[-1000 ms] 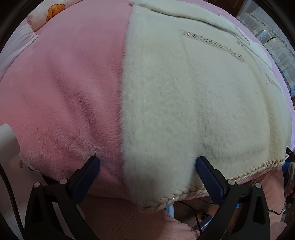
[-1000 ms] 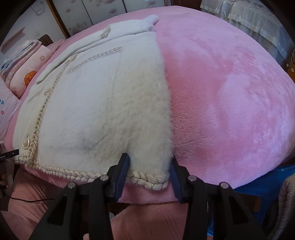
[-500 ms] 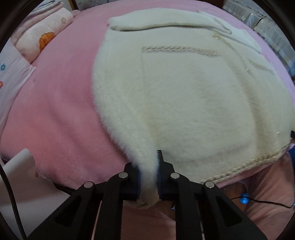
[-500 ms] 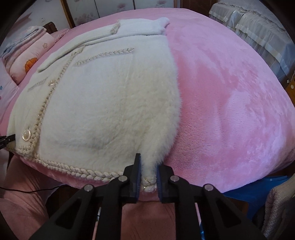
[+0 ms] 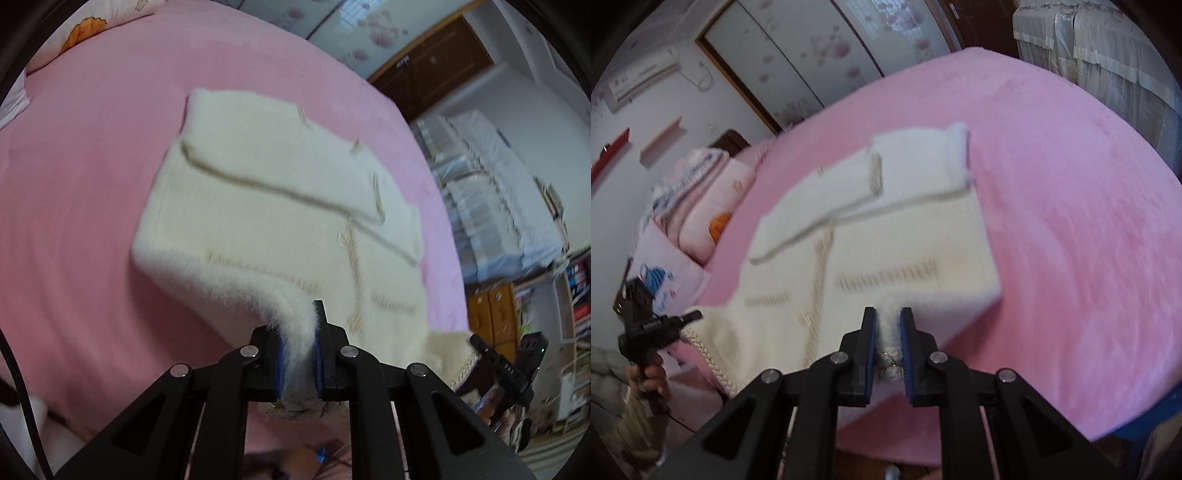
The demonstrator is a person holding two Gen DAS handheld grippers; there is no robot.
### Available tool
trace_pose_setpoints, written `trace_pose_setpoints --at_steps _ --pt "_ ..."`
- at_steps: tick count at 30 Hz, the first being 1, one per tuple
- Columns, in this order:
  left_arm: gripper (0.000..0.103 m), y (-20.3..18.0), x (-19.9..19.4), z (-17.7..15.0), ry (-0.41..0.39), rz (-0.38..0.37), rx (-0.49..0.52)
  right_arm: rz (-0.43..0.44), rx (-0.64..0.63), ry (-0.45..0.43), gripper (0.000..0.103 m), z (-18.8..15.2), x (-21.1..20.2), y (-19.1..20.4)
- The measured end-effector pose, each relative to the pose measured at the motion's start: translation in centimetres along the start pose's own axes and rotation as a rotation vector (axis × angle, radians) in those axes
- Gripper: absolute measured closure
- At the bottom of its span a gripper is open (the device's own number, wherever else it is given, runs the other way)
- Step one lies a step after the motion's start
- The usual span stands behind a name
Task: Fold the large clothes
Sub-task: 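Lift the hem with both tools and fold it toward the collar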
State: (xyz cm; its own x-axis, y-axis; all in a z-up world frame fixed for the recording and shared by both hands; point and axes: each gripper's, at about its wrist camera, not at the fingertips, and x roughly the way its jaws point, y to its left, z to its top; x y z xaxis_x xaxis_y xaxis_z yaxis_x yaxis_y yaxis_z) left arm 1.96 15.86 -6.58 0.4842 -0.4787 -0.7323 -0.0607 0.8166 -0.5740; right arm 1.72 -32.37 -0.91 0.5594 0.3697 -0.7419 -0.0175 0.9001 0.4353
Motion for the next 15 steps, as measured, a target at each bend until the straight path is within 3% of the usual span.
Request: trace_pose_setpoints --at_steps 3,7,9,11,13,15 --pt "0.093 0.0 0.4 5.3 -0.052 -0.012 -0.044 -0.003 0.012 -0.06 0.103 6.3 2.0 0.0" --pt "0.093 -0.2 4.0 13.1 -0.081 0.01 -0.098 -0.054 0.054 -0.192 0.103 15.2 5.3 -1.4" --pt "0.093 0.2 7.6 16.3 -0.063 0.051 -0.135 -0.102 0.037 -0.17 0.103 17.9 8.1 -2.1" --pt "0.093 1.1 11.6 18.3 -0.032 0.105 -0.179 -0.177 0.049 -0.129 0.102 19.2 10.7 -2.9" --pt "0.093 1.8 14.8 19.1 -0.021 0.173 -0.196 -0.162 0.062 -0.078 0.1 19.0 12.3 -3.9" --pt "0.093 2.4 16.7 19.5 -0.032 0.194 -0.217 -0.162 0.044 -0.06 0.091 18.2 12.9 -4.7"
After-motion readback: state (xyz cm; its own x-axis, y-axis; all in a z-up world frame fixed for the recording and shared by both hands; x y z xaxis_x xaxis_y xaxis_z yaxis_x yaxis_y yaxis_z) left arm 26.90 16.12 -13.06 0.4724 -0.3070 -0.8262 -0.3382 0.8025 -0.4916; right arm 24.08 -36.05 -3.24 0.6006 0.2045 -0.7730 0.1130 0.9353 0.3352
